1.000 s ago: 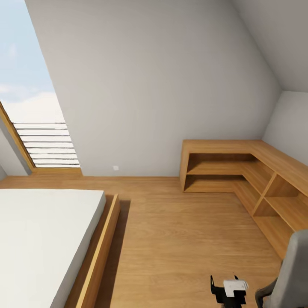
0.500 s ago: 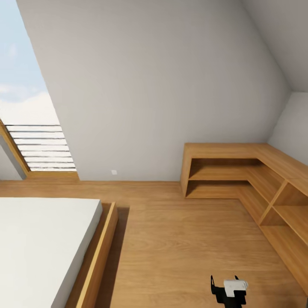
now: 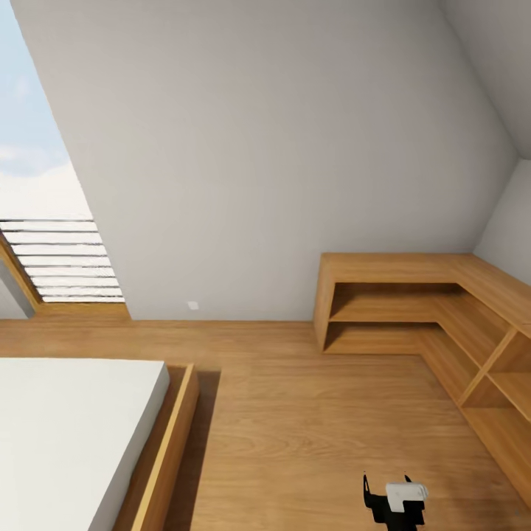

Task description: In the bedroom, organize the workspace by keeping the computer under the desk, ensuring the monitor is on the desk, placing the keyboard on the desk next to the monitor, placing the mouse on the desk next to the keyboard, moving the folder from the swivel chair onto the desk next to the mouse, stacking the notebook on top of the folder with the pen on top of the notebook, and positioning the swivel chair next to the desk.

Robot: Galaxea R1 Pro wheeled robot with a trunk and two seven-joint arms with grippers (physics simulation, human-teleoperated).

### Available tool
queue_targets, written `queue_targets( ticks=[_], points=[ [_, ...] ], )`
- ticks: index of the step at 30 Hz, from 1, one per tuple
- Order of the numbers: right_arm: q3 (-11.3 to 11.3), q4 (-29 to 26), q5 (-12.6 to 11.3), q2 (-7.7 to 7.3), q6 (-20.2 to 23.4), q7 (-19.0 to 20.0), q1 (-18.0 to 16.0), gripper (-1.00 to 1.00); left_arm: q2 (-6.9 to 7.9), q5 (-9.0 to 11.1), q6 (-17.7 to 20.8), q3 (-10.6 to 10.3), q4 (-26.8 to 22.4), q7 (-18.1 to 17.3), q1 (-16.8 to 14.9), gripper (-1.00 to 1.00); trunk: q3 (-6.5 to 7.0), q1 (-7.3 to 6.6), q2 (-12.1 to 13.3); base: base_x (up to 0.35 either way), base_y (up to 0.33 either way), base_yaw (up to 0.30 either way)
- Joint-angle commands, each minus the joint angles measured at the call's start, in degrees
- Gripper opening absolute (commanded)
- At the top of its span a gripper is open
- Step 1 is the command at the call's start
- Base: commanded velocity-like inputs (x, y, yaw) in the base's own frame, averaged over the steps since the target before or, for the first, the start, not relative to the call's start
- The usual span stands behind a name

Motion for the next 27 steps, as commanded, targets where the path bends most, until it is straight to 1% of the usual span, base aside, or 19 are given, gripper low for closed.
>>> queue_targets(
  ticks=[1, 6, 10, 14, 27],
  points=[
    [0.49, 0.12, -0.16, 0.03, -0.13, -0.28, -0.06, 1.0, 0.06, 0.29, -0.18, -0.49, -0.02, 0.43, -0.04, 1.0, -0.07, 0.04, -0.04, 0.325, 0.0, 0.0],
    [0.39, 0.12, -0.18, -0.29, -0.46, -0.35, -0.06, 1.0, 0.06, 0.29, -0.18, -0.49, -0.02, 0.43, -0.04, 1.0, -0.07, 0.04, -0.04, 0.325, 0.0, 0.0],
    [0.37, 0.12, -0.24, -1.72, -0.54, -0.35, -0.08, 1.0, 0.06, 0.29, -0.18, -0.49, -0.02, 0.42, -0.04, 1.0, -0.07, 0.04, -0.04, 0.325, 0.0, 0.0],
    [0.39, 0.08, -0.26, -2.5, -0.55, -0.3, -0.07, 1.0, 0.06, 0.29, -0.12, -0.49, -0.02, 0.41, -0.04, 1.0, -0.07, 0.04, -0.04, 0.325, 0.0, 0.0],
    [0.41, 0.03, -0.23, -2.77, -0.56, -0.26, -0.06, 1.0, -0.03, 0.29, -0.11, -0.49, -0.02, 0.49, -0.04, 1.0, -0.07, 0.04, -0.04, 0.325, 0.0, 0.0]
  ],
)
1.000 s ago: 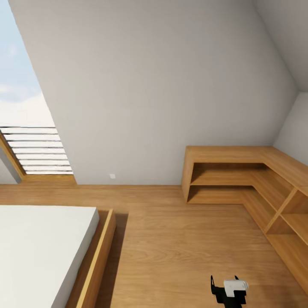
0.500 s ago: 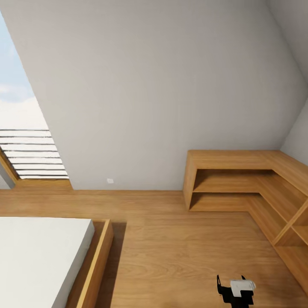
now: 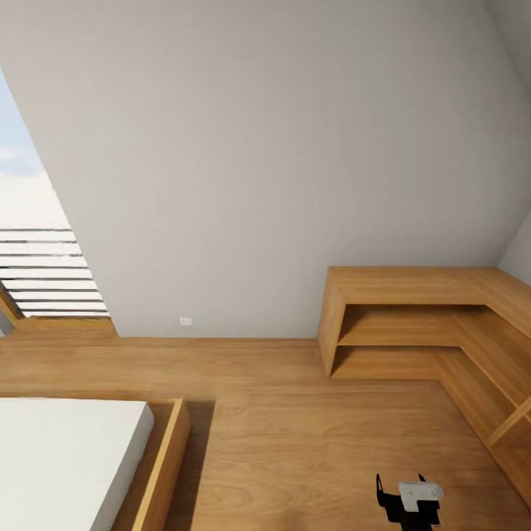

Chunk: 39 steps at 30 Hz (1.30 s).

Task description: In the bedroom, organize the workspace by keeping the computer under the desk, ensuring the monitor is on the desk, placing the keyboard on the desk next to the monitor, placing the mouse on the desk next to the keyboard, moving the folder from the swivel chair onto the desk next to the mouse, stacking the notebook on top of the folder with the pen on top of the notebook, and positioning the swivel chair next to the desk.

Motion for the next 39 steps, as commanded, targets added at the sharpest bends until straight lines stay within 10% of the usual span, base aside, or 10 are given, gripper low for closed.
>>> queue_targets(
  ticks=[1, 39],
  points=[
    [0.52, 0.13, -0.11, 0.04, -0.12, -0.26, -0.07, 1.0, 0.06, 0.29, -0.19, -0.49, -0.02, 0.44, -0.04, 1.0, -0.07, 0.04, -0.04, 0.325, 0.0, 0.0],
    [0.75, 0.2, 0.18, 0.41, -0.12, 0.45, -0.08, 1.0, 0.05, 0.29, -0.16, -0.43, -0.02, 0.44, -0.04, 1.0, 1.73, 0.04, -0.04, 0.291, 0.0, -0.193]
  ],
)
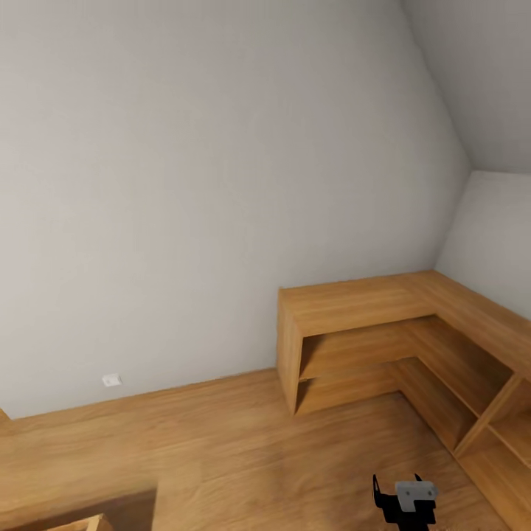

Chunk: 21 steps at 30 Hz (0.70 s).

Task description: In the bedroom, organize the workspace by keeping the computer under the desk, ensuring the monitor is on the desk, placing the keyboard on the desk next to the monitor, placing the mouse on the desk next to the keyboard, moving the folder from the swivel chair onto the desk next to the mouse, stacking the notebook on top of the folder with the pen on top of the notebook, and positioning the swivel chair next to the desk.

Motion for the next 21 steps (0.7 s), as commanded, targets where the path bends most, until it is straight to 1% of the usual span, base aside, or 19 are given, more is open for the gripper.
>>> queue_targets(
  ticks=[1, 4, 7, 9, 13, 21],
  points=[
    [0.48, 0.13, -0.15, 0.05, -0.11, -0.19, -0.06, 1.0, 0.06, 0.3, -0.21, -0.48, -0.04, 0.44, -0.02, 1.0, -0.01, 0.01, -0.05, 0.028, 0.0, -0.245],
    [0.49, 0.13, -0.15, 0.07, -0.11, -0.07, -0.03, 1.0, 0.06, 0.3, -0.24, -0.88, -0.04, 0.44, -0.02, 1.0, 0.16, 0.01, -0.05, 0.016, 0.0, -0.245],
    [0.49, 0.13, -0.15, 0.07, -0.1, 0.01, -0.01, 1.0, 0.06, 0.34, -0.26, -1.89, -0.04, 0.5, -0.02, 1.0, 0.34, 0.01, -0.05, 0.026, 0.0, -0.245],
    [0.49, 0.13, -0.15, 0.08, -0.09, 0.06, -0.02, 1.0, 0.1, 0.37, -0.26, -2.48, -0.04, 0.56, -0.02, 1.0, 0.45, 0.01, -0.05, 0.162, 0.0, -0.245],
    [0.49, 0.13, -0.15, 0.08, -0.06, 0.1, -0.02, 1.0, 0.1, 0.38, -0.26, -2.97, -0.04, 0.6, -0.02, 1.0, 0.68, 0.01, -0.05, 0.266, 0.0, -0.245],
    [0.49, 0.13, -0.15, 0.08, -0.06, 0.11, -0.03, 1.0, 0.08, 0.39, -0.27, -3.09, -0.04, 0.62, -0.02, 1.0, 1.15, 0.01, -0.05, 0.318, 0.0, -0.245]
  ],
)
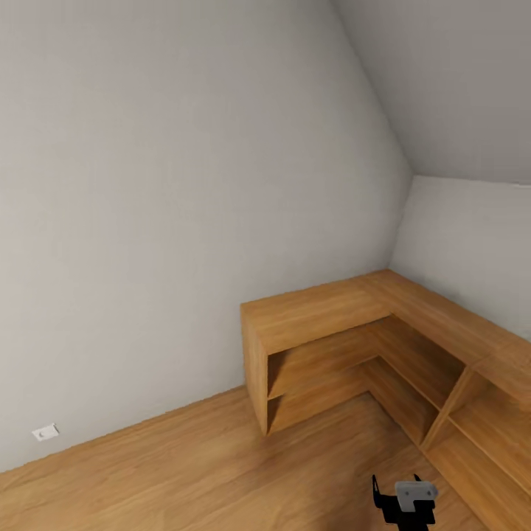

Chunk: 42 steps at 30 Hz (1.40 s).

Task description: In the bedroom, organize the workspace by keeping the computer under the desk, ensuring the monitor is on the desk, placing the keyboard on the desk next to the monitor, placing the mouse on the desk next to the keyboard, moving the folder from the swivel chair onto the desk next to the mouse, stacking the notebook on top of the folder with the pen on top of the notebook, and positioning the swivel chair next to the desk.

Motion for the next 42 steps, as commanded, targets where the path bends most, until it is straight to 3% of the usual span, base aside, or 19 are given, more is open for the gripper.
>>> queue_targets(
  ticks=[1, 15, 34, 42],
  points=[
    [0.49, 0.13, -0.14, 0.04, -0.11, -0.29, -0.06, 1.0, 0.06, 0.31, -0.18, -0.49, -0.04, 0.44, -0.03, 1.0, -0.01, 0.04, -0.04, 0.328, 0.0, -0.245],
    [0.58, 0.13, -0.14, 0.18, 0.3, -0.29, -0.04, 1.0, 0.05, 0.31, -0.18, -0.44, -0.04, 0.44, -0.03, 1.0, 0.43, 0.04, -0.04, 0.277, 0.0, -0.252],
    [0.6, 0.13, -0.17, 0.33, 0.45, 0.82, -0.04, 1.0, 0.04, 0.29, -0.19, -0.51, 0.83, 0.44, -0.03, 1.0, -0.47, 0.04, -0.04, 0.015, 0.002, -0.208],
    [0.58, 0.13, -0.15, 0.32, 0.45, 0.85, -0.04, 1.0, 0.03, 0.22, -0.26, -0.58, 1.98, 0.36, -0.03, 1.0, -0.49, 0.04, -0.04, 0.0, 0.21, -0.285]
  ],
)
